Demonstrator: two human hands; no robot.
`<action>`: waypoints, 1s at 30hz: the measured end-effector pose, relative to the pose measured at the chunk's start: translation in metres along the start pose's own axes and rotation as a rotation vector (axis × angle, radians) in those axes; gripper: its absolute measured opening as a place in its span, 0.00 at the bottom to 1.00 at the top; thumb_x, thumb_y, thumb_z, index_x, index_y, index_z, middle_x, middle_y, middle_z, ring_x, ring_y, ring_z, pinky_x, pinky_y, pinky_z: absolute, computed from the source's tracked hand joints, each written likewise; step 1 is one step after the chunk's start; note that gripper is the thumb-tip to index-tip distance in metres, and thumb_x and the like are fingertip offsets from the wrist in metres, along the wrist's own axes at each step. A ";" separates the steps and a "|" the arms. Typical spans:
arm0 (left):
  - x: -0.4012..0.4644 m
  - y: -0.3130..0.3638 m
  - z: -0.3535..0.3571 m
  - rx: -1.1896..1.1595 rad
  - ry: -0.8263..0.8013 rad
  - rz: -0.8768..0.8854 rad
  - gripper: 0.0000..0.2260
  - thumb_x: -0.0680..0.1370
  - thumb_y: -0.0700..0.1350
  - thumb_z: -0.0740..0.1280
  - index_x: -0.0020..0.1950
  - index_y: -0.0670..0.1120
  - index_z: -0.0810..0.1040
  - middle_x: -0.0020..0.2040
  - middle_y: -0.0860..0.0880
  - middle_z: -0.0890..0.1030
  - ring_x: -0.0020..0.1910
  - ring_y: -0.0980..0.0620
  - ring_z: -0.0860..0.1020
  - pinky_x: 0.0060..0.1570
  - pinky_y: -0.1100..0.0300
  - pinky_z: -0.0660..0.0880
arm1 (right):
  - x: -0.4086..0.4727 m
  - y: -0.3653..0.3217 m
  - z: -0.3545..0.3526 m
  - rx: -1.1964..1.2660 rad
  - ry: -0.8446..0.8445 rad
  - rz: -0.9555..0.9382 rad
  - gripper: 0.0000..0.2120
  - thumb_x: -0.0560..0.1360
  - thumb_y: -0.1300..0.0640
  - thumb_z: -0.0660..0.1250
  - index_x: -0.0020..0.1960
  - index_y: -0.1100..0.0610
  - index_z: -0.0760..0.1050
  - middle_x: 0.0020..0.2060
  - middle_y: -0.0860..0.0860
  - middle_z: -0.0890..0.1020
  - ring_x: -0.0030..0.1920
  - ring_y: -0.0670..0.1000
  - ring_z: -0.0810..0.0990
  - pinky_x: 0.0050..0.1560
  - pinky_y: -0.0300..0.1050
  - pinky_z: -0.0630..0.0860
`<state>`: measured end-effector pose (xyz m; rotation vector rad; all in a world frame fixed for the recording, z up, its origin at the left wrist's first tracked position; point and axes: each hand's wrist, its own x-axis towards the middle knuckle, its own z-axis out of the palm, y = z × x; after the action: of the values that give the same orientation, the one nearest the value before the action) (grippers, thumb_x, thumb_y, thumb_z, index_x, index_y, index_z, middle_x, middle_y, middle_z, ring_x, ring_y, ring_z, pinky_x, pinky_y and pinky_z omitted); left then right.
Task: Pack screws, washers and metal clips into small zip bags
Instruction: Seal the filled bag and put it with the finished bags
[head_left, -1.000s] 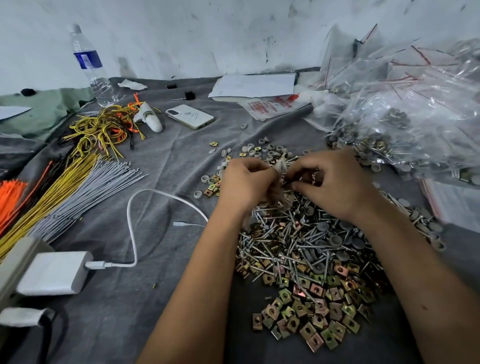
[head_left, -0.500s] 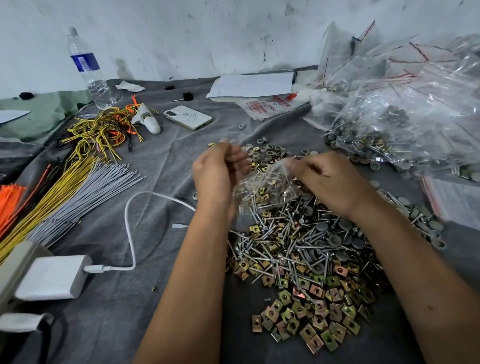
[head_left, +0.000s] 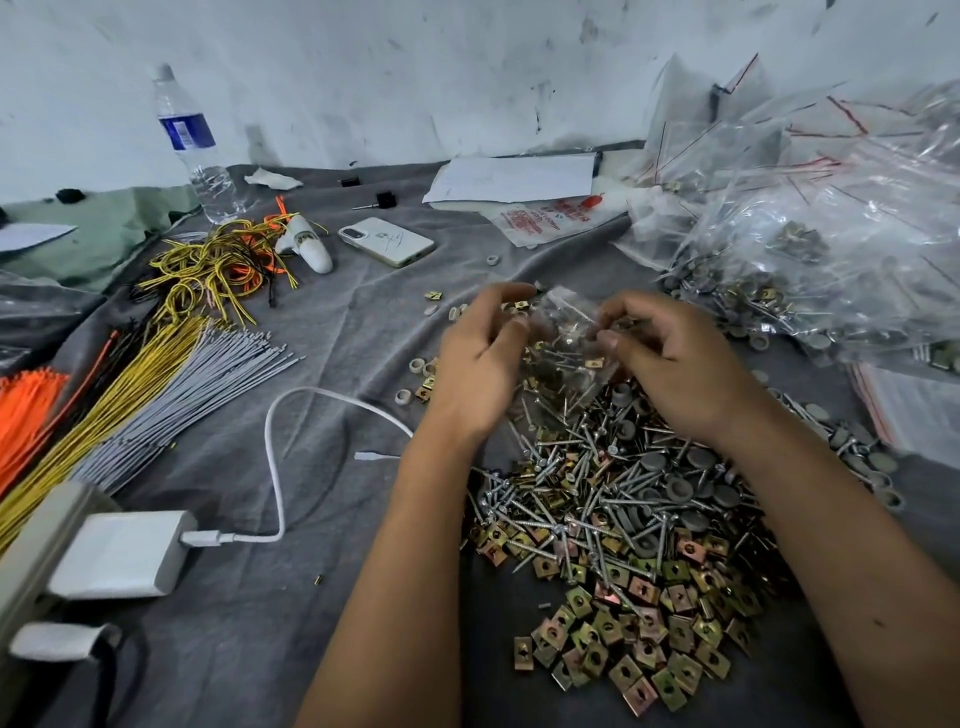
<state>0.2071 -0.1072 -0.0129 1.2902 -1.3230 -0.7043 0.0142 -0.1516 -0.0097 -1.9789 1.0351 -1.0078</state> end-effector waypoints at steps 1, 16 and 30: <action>0.000 0.001 -0.001 -0.041 -0.006 -0.011 0.16 0.78 0.45 0.60 0.63 0.49 0.78 0.46 0.47 0.87 0.47 0.47 0.84 0.44 0.47 0.82 | 0.000 -0.001 -0.001 0.038 0.012 0.004 0.07 0.81 0.62 0.67 0.52 0.51 0.79 0.46 0.47 0.86 0.43 0.43 0.85 0.34 0.35 0.79; -0.001 0.000 -0.005 -0.156 -0.301 -0.134 0.08 0.74 0.41 0.68 0.51 0.47 0.84 0.37 0.47 0.85 0.34 0.54 0.82 0.36 0.61 0.77 | 0.002 -0.005 -0.003 0.361 0.110 0.017 0.12 0.80 0.66 0.68 0.50 0.50 0.82 0.49 0.51 0.86 0.43 0.50 0.87 0.42 0.40 0.83; -0.005 0.011 -0.008 -0.589 -0.468 -0.211 0.22 0.79 0.43 0.64 0.70 0.33 0.74 0.66 0.33 0.80 0.65 0.36 0.78 0.60 0.49 0.79 | -0.008 -0.037 -0.016 0.321 0.319 -0.203 0.13 0.71 0.62 0.78 0.52 0.51 0.81 0.43 0.46 0.88 0.43 0.49 0.87 0.41 0.45 0.85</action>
<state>0.2103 -0.0984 -0.0026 0.8097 -1.2072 -1.4864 0.0098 -0.1313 0.0255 -1.7162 0.7804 -1.5361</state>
